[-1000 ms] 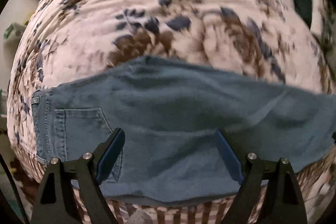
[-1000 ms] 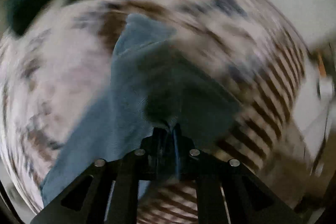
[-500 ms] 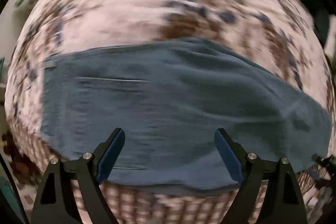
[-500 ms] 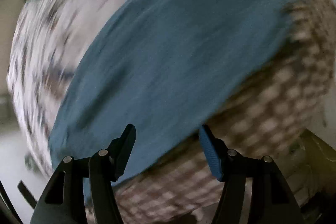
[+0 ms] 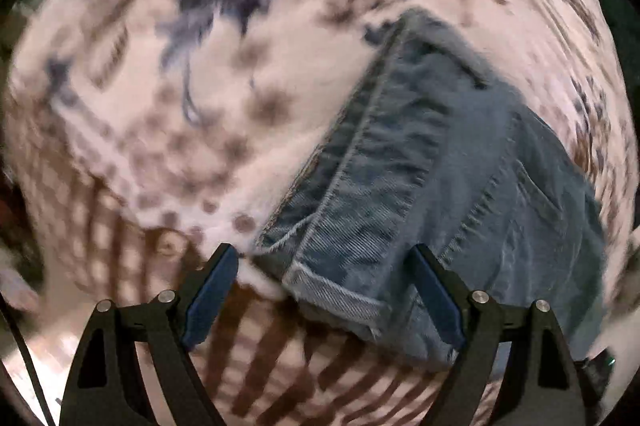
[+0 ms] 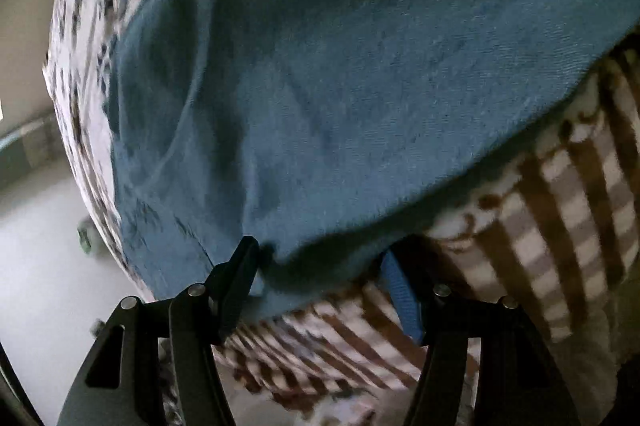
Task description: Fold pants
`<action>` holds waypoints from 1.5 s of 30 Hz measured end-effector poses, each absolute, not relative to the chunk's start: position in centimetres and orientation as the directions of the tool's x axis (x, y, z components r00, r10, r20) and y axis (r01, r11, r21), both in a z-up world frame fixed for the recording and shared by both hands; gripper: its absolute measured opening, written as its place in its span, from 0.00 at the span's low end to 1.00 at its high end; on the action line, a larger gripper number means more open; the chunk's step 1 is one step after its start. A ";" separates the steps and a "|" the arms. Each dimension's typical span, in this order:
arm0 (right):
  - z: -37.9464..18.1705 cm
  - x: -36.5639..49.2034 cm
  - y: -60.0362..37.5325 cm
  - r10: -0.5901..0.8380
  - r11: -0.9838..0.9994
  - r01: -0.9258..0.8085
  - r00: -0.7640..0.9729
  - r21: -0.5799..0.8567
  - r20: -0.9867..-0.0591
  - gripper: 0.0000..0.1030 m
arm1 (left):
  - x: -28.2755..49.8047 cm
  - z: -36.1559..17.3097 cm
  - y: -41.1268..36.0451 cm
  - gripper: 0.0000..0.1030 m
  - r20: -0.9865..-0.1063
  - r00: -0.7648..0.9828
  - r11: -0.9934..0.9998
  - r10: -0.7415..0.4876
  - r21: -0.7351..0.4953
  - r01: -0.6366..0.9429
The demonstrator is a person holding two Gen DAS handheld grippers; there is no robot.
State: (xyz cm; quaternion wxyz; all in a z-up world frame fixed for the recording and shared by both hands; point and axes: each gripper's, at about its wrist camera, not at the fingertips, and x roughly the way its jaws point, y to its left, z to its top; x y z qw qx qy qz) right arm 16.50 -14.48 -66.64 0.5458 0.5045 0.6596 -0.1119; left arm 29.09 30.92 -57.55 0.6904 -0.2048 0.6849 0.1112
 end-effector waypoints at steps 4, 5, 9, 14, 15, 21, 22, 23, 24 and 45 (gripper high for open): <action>-66.9 16.3 -15.6 0.493 0.454 0.807 0.126 0.378 -0.861 0.30 | 29.1 -57.9 30.7 0.44 -0.984 0.133 0.895 -0.116 -0.162 -0.416; -66.6 16.3 -15.5 0.474 0.470 0.804 0.117 0.363 -0.873 0.23 | 29.1 -57.4 30.3 0.39 -0.985 0.147 0.912 -0.095 -0.145 -0.384; -64.9 16.1 -15.1 0.413 0.523 0.784 0.112 0.335 -0.904 0.10 | 28.3 -56.0 30.0 0.24 -0.978 0.191 0.927 -0.087 -0.150 -0.344; -62.0 15.0 -15.7 0.419 0.527 0.762 0.151 0.376 -0.895 0.05 | 27.7 -54.2 30.8 0.22 -0.969 0.228 0.935 -0.097 -0.167 -0.312; -62.0 14.7 -15.8 0.420 0.538 0.755 0.148 0.376 -0.896 0.05 | 27.4 -54.4 31.1 0.22 -0.970 0.228 0.937 -0.089 -0.159 -0.310; -65.2 13.3 -16.9 0.461 0.583 0.758 -0.013 0.292 -0.887 0.07 | 28.3 -55.2 30.7 0.22 -0.978 0.195 0.945 -0.077 -0.134 -0.298; -64.8 12.9 -17.5 0.474 0.560 0.770 0.006 0.307 -0.881 0.09 | 28.2 -54.5 30.6 0.22 -0.975 0.207 0.944 -0.082 -0.142 -0.297; -64.0 12.7 -18.1 0.484 0.535 0.777 0.040 0.331 -0.874 0.13 | 28.0 -54.0 30.6 0.22 -0.973 0.213 0.943 -0.086 -0.148 -0.297; -63.5 12.4 -18.8 0.487 0.516 0.781 0.069 0.351 -0.870 0.26 | 27.8 -53.5 30.5 0.22 -0.972 0.221 0.943 -0.084 -0.150 -0.297; -67.7 13.6 -20.6 0.489 0.544 0.786 -0.012 0.293 -0.872 0.05 | 28.0 -54.0 30.5 0.10 -0.983 0.184 0.966 0.000 -0.048 -0.254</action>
